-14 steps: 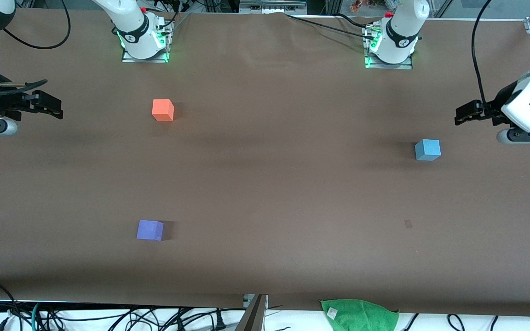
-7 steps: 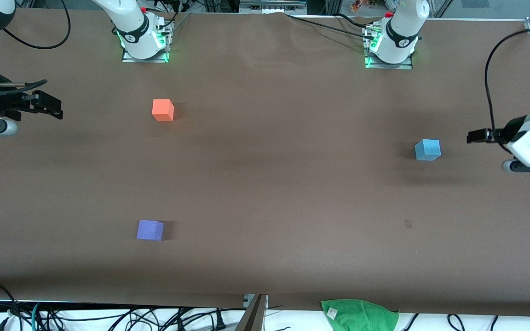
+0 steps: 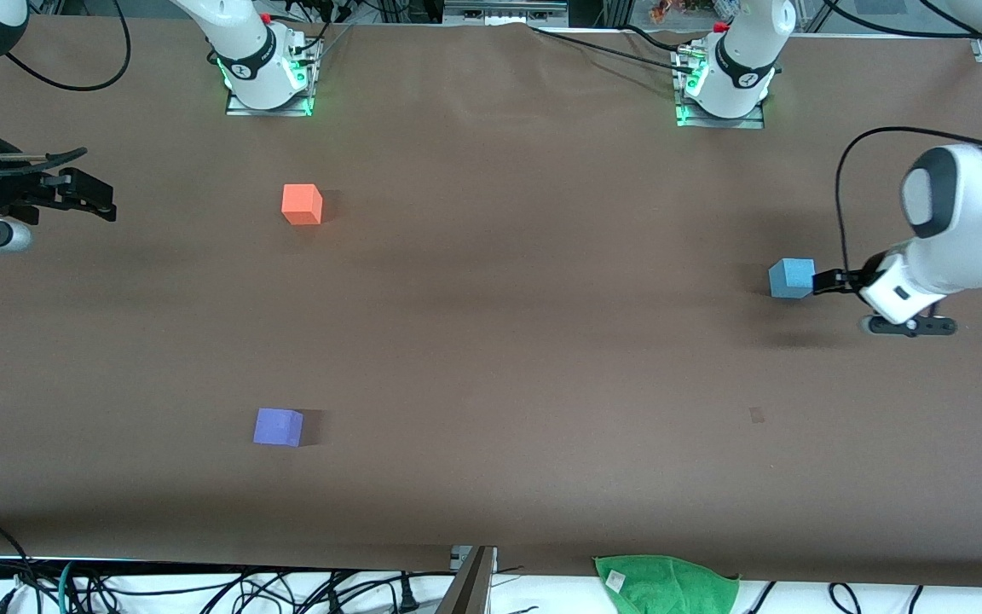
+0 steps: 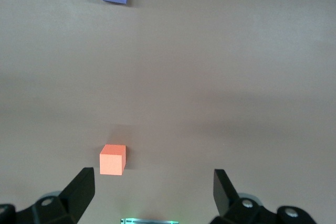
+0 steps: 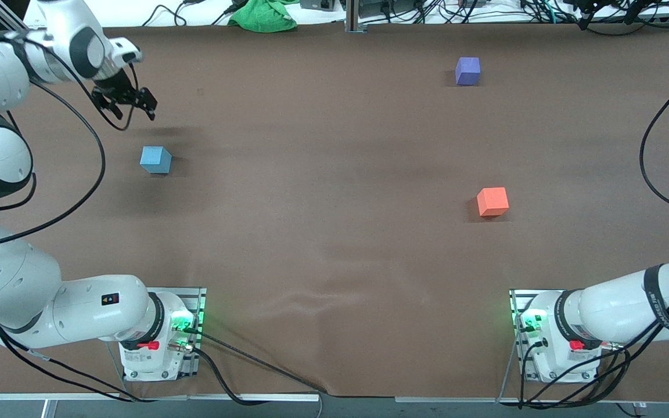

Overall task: Place blue block between orange and purple blocks
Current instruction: 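Reach the left gripper down over the light-blue cube, then close the left gripper on the light-blue cube and lift it, then carry the blue cube toward the table middle and release it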

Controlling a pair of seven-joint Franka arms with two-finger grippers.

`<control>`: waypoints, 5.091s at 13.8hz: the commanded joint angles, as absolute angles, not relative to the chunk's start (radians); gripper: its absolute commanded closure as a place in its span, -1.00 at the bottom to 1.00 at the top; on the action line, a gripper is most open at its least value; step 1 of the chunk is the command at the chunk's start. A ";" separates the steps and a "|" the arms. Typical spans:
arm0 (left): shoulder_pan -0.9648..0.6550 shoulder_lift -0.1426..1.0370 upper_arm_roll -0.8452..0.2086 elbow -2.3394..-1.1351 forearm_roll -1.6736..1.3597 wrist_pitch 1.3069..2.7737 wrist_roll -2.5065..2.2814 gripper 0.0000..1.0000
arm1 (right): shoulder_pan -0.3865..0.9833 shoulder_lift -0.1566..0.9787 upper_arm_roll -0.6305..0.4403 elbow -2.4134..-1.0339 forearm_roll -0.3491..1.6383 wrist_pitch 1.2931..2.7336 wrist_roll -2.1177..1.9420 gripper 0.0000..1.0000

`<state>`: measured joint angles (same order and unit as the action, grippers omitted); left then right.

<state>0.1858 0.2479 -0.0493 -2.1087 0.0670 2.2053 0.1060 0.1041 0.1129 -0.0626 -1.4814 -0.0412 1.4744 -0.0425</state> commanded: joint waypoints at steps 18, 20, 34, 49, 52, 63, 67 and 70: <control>0.204 0.316 -0.061 -2.310 0.135 2.418 0.186 0.34 | 0.092 0.106 -0.060 -1.489 -0.029 1.491 -0.058 -1.00; 0.204 0.299 -0.061 -2.301 0.135 2.410 0.186 0.40 | 0.092 0.107 -0.060 -1.489 -0.029 1.491 -0.058 -1.00; 0.062 0.354 -0.407 -1.720 0.118 1.789 0.024 0.47 | 0.090 0.115 -0.058 -1.486 -0.029 1.505 -0.060 -1.00; -0.357 0.796 -0.396 -1.499 0.143 2.066 -0.577 0.45 | 0.087 0.147 -0.058 -1.488 -0.029 1.522 -0.060 -1.00; -0.368 0.813 -0.396 -1.502 0.189 2.066 -0.603 -0.69 | 0.087 0.149 -0.058 -1.488 -0.028 1.532 -0.060 -1.00; -0.287 0.631 -0.411 -1.482 0.167 1.827 -0.649 -1.00 | 0.106 0.206 -0.051 -1.489 -0.029 1.520 -0.060 -1.00; -0.198 0.453 -0.407 -1.479 0.135 1.671 -0.626 -1.00 | 0.126 0.209 -0.046 -1.489 -0.025 1.523 -0.043 -1.00; -0.057 0.324 -0.406 -1.479 0.140 1.608 -0.475 -1.00 | 0.173 0.213 -0.048 -1.489 0.017 1.534 0.026 -1.00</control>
<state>-0.1467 0.4158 -0.4022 -1.4458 0.1514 1.6440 -0.5832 0.1439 0.2199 -0.0475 -1.4833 -0.0133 1.5256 -0.0266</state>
